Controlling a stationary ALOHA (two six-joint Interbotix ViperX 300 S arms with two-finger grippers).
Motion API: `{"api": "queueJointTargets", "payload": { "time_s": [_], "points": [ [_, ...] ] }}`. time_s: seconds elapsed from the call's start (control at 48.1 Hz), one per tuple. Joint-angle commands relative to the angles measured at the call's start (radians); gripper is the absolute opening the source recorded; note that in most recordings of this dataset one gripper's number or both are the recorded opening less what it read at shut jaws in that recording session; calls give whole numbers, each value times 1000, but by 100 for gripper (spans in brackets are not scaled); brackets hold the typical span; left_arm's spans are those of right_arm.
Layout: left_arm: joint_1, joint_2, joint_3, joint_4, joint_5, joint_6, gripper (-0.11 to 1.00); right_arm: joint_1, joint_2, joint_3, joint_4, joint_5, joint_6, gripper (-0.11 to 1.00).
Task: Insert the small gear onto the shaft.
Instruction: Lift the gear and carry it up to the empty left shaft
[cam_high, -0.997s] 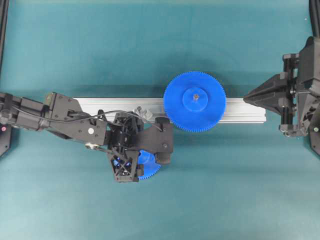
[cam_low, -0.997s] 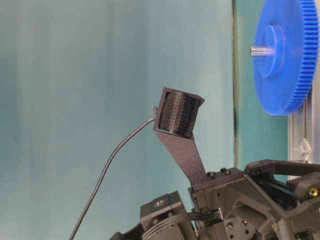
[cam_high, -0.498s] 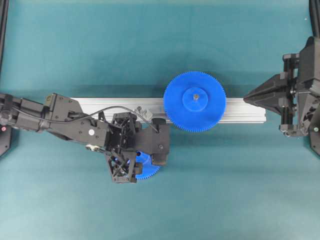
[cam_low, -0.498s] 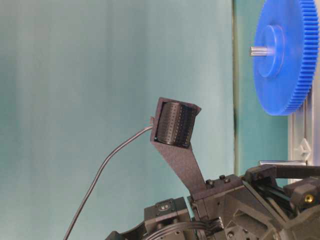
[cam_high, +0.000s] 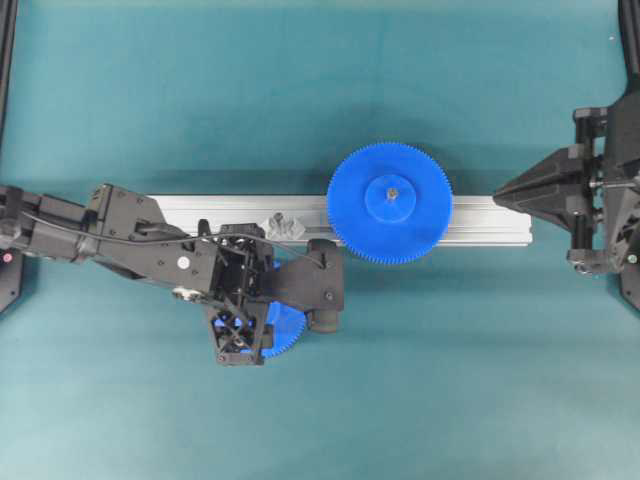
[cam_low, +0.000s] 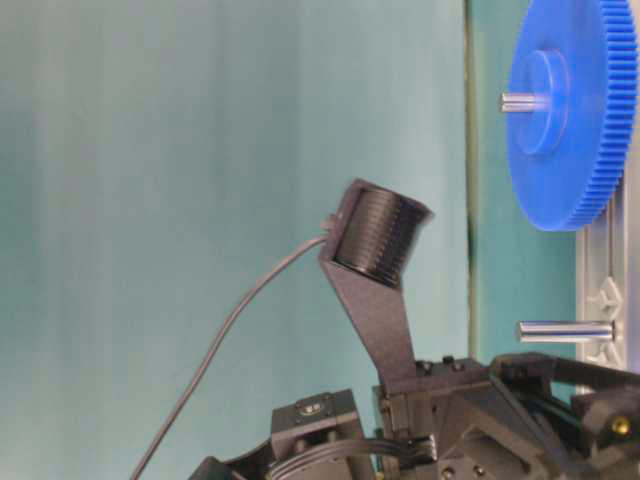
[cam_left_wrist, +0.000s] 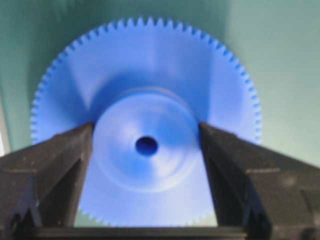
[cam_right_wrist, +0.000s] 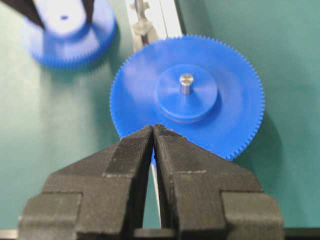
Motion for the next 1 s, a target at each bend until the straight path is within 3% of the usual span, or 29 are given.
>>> {"api": "queueJointTargets", "payload": {
  "time_s": [0.0, 0.478, 0.748, 0.976],
  "points": [
    [2, -55, -49, 3, 11, 6, 72, -3, -12, -6, 2, -3, 6, 17],
    [58, -190, -94, 3, 215, 63, 72, -8, -58, 18, 3, 0, 8, 17],
    [110, -242, -100, 5, 222, 75, 72, -8, -60, 18, 3, -5, 8, 17],
    [126, -265, -112, 5, 225, 147, 72, -9, -58, 15, 3, -5, 8, 17]
  ]
}}
